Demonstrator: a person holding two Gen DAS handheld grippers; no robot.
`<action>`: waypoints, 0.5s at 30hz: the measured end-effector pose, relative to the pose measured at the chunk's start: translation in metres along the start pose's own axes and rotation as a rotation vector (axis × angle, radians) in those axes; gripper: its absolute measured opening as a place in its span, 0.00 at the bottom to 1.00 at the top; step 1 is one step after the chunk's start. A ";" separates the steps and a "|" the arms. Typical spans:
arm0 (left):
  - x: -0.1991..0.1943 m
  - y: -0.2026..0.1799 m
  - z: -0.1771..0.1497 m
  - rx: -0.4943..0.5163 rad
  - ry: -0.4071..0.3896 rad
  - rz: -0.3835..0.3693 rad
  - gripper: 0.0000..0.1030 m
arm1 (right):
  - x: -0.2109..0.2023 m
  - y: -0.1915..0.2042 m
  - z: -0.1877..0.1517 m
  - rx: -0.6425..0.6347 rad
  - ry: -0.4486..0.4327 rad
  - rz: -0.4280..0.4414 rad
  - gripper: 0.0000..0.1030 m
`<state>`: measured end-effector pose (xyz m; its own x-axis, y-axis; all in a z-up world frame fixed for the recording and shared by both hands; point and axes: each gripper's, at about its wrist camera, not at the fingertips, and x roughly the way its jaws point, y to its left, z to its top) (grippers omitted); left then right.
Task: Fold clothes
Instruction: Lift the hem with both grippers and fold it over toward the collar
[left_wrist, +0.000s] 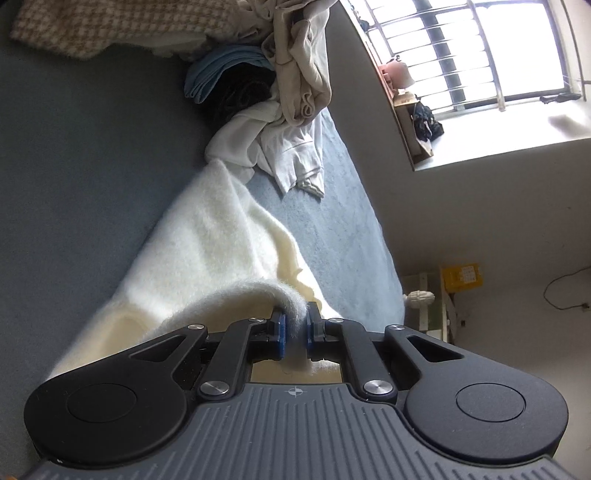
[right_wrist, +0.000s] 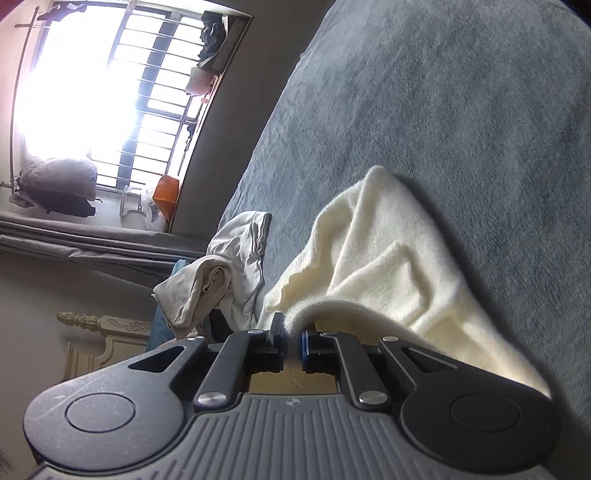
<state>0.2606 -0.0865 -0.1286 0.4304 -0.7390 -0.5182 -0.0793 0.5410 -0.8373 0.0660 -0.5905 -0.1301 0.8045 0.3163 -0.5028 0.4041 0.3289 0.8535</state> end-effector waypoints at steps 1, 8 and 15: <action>0.005 -0.005 0.006 0.003 0.001 0.008 0.07 | 0.007 0.004 0.008 0.004 0.000 -0.002 0.08; 0.039 -0.025 0.041 -0.007 0.010 0.058 0.07 | 0.046 0.024 0.050 0.032 -0.005 -0.025 0.08; 0.084 -0.028 0.070 0.009 0.038 0.137 0.08 | 0.085 0.022 0.082 0.051 0.008 -0.063 0.08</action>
<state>0.3619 -0.1354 -0.1368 0.3816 -0.6725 -0.6341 -0.1271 0.6413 -0.7567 0.1786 -0.6294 -0.1432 0.7733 0.3032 -0.5569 0.4760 0.3025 0.8258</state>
